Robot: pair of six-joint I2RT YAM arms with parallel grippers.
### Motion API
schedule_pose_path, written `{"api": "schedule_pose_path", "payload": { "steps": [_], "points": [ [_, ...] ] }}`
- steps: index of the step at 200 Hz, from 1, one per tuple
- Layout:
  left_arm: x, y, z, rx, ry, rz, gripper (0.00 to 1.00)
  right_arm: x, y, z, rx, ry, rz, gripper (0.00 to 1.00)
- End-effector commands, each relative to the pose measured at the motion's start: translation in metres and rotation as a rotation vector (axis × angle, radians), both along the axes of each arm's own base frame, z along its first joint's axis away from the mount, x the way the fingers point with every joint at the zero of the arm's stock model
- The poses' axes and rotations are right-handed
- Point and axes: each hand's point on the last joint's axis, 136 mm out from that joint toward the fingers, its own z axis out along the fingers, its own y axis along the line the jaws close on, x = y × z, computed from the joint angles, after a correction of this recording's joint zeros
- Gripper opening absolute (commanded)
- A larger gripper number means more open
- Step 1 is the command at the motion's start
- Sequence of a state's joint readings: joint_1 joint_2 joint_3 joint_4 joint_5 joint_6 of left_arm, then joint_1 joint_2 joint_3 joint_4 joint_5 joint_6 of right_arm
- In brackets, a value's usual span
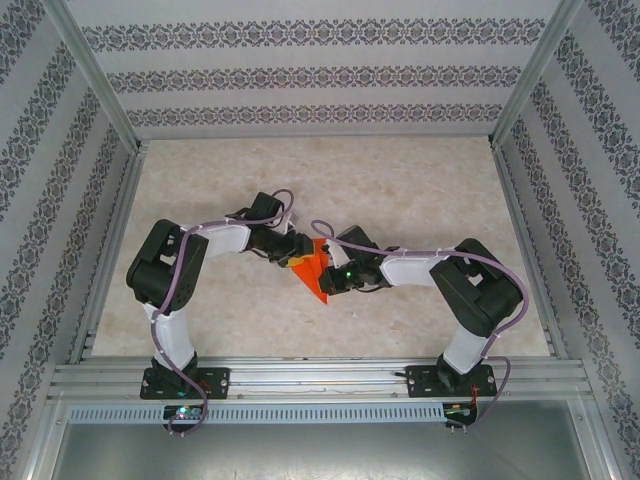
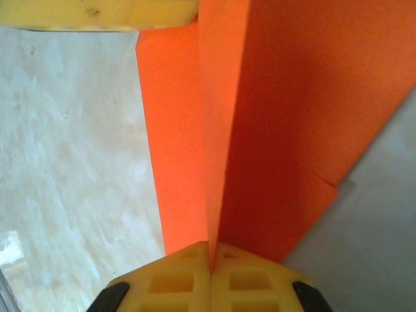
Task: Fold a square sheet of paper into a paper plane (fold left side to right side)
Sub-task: Fourth fold the wing at the center of the table.
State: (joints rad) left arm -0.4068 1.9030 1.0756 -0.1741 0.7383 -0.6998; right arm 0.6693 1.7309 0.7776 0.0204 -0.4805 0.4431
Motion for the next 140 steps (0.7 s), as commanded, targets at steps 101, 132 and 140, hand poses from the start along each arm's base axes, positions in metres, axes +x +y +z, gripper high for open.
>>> {"api": "schedule_pose_path", "payload": {
  "steps": [101, 132, 140],
  "points": [
    [-0.015, 0.017, -0.044, 0.175, 0.104, -0.028, 0.46, -0.002, -0.005, -0.003, 0.002, 0.039, -0.006, 0.14],
    [-0.016, 0.018, -0.047, 0.188, 0.111, -0.03, 0.46, 0.001, 0.0, 0.005, 0.028, 0.033, -0.003, 0.15],
    [-0.016, 0.018, -0.047, 0.188, 0.111, -0.03, 0.46, 0.002, 0.0, 0.007, 0.032, 0.029, -0.003, 0.15]
  ]
}}
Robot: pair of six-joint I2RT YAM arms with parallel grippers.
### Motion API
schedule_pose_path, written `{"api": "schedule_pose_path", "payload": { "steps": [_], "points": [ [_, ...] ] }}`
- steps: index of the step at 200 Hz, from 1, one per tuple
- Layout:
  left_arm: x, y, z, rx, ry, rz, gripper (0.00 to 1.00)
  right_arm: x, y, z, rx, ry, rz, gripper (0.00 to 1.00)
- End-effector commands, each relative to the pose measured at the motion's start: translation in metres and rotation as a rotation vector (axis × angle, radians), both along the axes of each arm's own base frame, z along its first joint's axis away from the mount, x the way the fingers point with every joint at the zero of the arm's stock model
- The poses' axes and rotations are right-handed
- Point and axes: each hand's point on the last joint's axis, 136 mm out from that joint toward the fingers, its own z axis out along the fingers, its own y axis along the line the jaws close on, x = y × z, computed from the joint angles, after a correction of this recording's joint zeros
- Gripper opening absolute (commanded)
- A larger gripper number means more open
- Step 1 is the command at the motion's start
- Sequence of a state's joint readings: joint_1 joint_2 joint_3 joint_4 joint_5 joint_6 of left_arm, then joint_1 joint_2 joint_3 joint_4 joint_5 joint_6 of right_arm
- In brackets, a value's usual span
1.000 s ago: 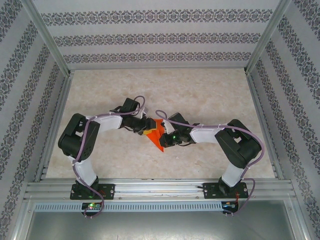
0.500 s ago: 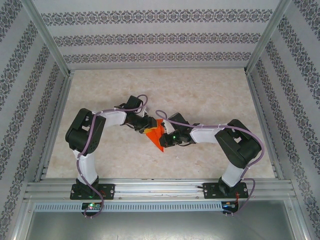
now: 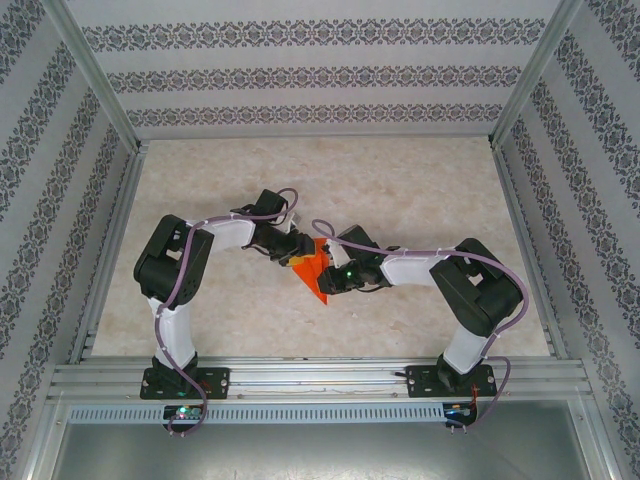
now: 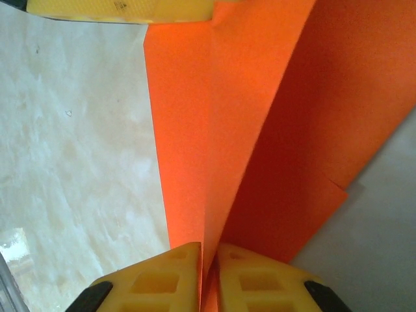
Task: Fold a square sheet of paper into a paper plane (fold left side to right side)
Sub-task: Fourth fold the wing at the center of the table.
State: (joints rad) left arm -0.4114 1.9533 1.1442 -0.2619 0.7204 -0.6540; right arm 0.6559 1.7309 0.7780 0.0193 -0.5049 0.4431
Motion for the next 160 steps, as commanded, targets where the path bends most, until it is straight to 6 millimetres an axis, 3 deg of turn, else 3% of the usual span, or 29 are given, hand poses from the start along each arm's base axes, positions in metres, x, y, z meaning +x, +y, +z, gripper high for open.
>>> {"api": "schedule_pose_path", "payload": {
  "steps": [1, 62, 113, 160],
  "points": [
    [-0.019, 0.019, -0.038, 0.143, 0.084, -0.001, 0.46, 0.001, 0.001, 0.005, 0.017, 0.017, -0.003, 0.15],
    [-0.018, 0.019, -0.038, 0.147, 0.083, 0.0, 0.46, 0.007, 0.005, 0.031, 0.116, 0.013, -0.018, 0.28],
    [-0.018, 0.018, -0.036, 0.14, 0.078, 0.003, 0.46, 0.026, -0.005, 0.051, 0.19, 0.008, -0.081, 0.36],
    [-0.017, 0.017, -0.034, 0.137, 0.072, 0.001, 0.46, 0.032, 0.0, 0.042, 0.169, 0.044, -0.094, 0.38]
  ]
}}
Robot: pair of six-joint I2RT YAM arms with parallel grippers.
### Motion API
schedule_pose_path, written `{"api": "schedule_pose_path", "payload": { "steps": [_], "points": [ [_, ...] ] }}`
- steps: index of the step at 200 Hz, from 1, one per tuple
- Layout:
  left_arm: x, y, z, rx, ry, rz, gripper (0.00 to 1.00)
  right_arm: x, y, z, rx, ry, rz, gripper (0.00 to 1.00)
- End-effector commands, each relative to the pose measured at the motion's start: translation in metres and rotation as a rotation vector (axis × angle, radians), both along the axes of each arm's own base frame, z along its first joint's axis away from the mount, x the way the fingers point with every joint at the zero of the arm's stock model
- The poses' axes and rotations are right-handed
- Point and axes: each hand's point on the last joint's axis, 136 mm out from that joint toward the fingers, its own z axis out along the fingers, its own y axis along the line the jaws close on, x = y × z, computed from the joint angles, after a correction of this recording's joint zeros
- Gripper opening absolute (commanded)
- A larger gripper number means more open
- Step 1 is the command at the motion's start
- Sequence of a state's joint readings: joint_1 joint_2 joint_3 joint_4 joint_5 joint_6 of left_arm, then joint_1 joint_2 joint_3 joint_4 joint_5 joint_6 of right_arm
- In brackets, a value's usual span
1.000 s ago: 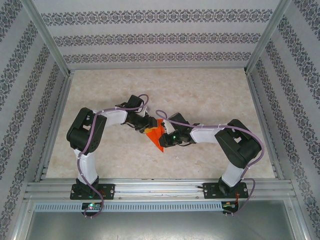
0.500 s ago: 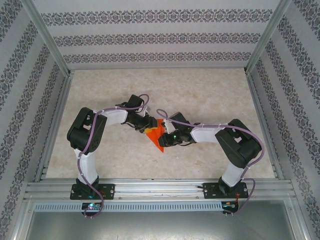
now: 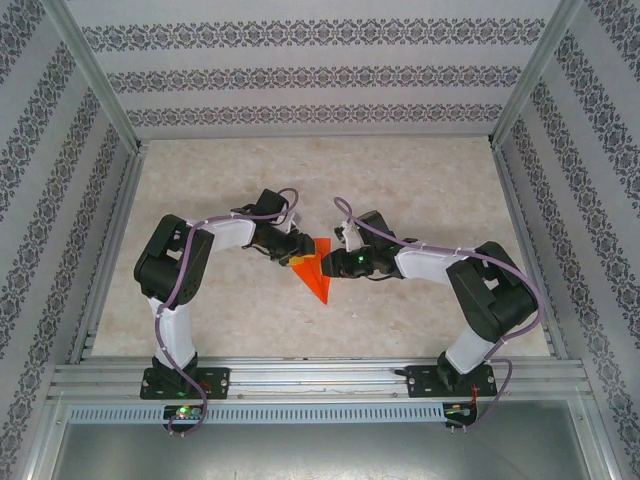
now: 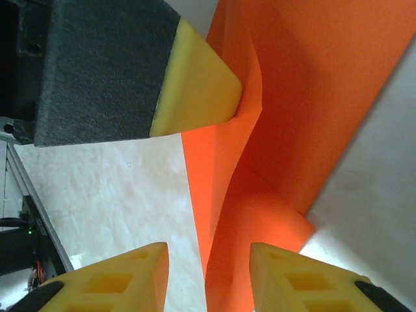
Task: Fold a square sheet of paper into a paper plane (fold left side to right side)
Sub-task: Fourth fold the wing at the center of the table.
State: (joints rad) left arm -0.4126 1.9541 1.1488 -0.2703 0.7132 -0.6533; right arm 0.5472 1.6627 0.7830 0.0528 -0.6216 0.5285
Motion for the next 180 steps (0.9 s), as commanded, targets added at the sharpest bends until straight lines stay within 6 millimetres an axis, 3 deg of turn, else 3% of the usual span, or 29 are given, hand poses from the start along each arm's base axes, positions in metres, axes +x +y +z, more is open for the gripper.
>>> {"api": "schedule_pose_path", "payload": {
  "steps": [1, 98, 180],
  "points": [
    [-0.017, 0.017, -0.034, 0.129, 0.072, 0.001, 0.46, 0.005, 0.01, 0.003, 0.022, 0.016, 0.008, 0.38],
    [-0.014, 0.015, -0.03, 0.124, 0.061, 0.001, 0.46, 0.01, 0.032, -0.015, 0.003, 0.046, 0.042, 0.39],
    [-0.015, 0.016, -0.03, 0.126, 0.06, 0.004, 0.46, 0.012, 0.039, -0.026, -0.007, 0.063, 0.051, 0.31]
  ]
}}
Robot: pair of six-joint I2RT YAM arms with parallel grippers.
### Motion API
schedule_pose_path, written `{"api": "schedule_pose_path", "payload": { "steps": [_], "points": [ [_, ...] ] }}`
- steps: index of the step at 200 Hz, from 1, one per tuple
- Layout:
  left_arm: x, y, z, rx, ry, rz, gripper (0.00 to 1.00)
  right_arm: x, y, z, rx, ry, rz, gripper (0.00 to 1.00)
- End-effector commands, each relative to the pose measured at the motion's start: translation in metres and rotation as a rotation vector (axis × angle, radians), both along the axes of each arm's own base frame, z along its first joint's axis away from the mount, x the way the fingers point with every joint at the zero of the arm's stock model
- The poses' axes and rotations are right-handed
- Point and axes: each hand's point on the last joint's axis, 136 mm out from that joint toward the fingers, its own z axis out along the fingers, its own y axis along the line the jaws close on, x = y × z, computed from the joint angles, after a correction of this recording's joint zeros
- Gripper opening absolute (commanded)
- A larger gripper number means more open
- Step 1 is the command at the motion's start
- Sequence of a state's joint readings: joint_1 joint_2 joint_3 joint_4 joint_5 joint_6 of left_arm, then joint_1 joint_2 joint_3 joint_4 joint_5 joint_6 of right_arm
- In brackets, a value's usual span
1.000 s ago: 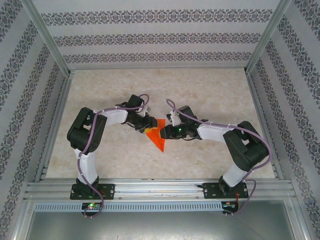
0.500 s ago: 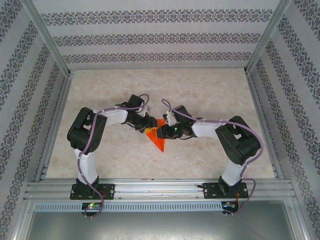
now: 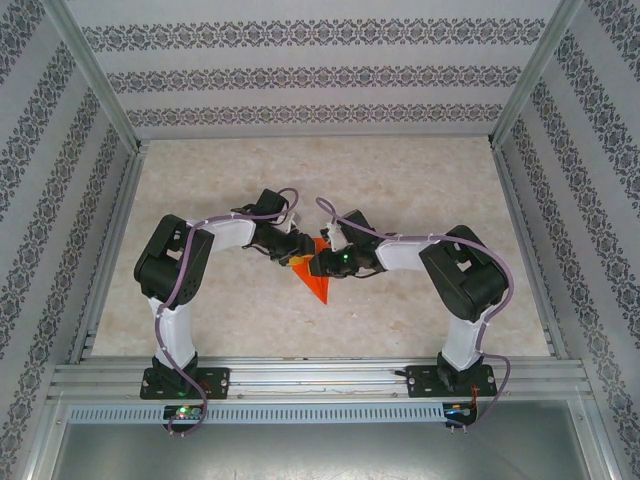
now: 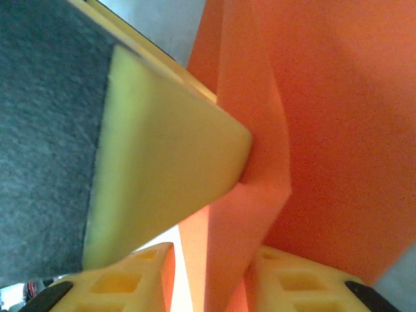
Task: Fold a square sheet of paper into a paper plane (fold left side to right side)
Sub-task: Fourth fold the wing at the center of the table.
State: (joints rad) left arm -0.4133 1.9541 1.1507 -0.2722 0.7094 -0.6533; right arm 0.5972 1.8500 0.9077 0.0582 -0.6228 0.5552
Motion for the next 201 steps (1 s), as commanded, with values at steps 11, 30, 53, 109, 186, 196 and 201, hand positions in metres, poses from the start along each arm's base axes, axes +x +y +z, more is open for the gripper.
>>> {"api": "schedule_pose_path", "payload": {
  "steps": [11, 30, 53, 109, 186, 196, 201],
  "points": [
    [-0.016, 0.016, -0.031, 0.124, 0.065, 0.004, 0.46, 0.003, 0.01, 0.002, 0.025, -0.004, 0.02, 0.3],
    [-0.015, 0.016, -0.031, 0.125, 0.063, 0.005, 0.46, 0.005, 0.01, 0.002, 0.029, 0.0, 0.022, 0.27],
    [-0.016, 0.017, -0.031, 0.127, 0.065, 0.006, 0.46, 0.007, 0.009, 0.003, 0.031, -0.004, 0.019, 0.23],
    [-0.017, 0.019, -0.034, 0.144, 0.065, 0.003, 0.46, 0.007, 0.004, 0.002, 0.033, 0.002, 0.012, 0.14],
    [-0.017, 0.02, -0.035, 0.148, 0.068, 0.002, 0.46, 0.008, -0.001, 0.023, 0.072, -0.023, -0.003, 0.27],
    [-0.017, 0.02, -0.035, 0.149, 0.068, 0.002, 0.46, 0.008, -0.002, 0.026, 0.079, -0.028, -0.004, 0.3],
    [-0.016, 0.02, -0.035, 0.149, 0.067, 0.003, 0.46, 0.008, -0.004, 0.027, 0.081, -0.028, -0.008, 0.31]
  ]
}}
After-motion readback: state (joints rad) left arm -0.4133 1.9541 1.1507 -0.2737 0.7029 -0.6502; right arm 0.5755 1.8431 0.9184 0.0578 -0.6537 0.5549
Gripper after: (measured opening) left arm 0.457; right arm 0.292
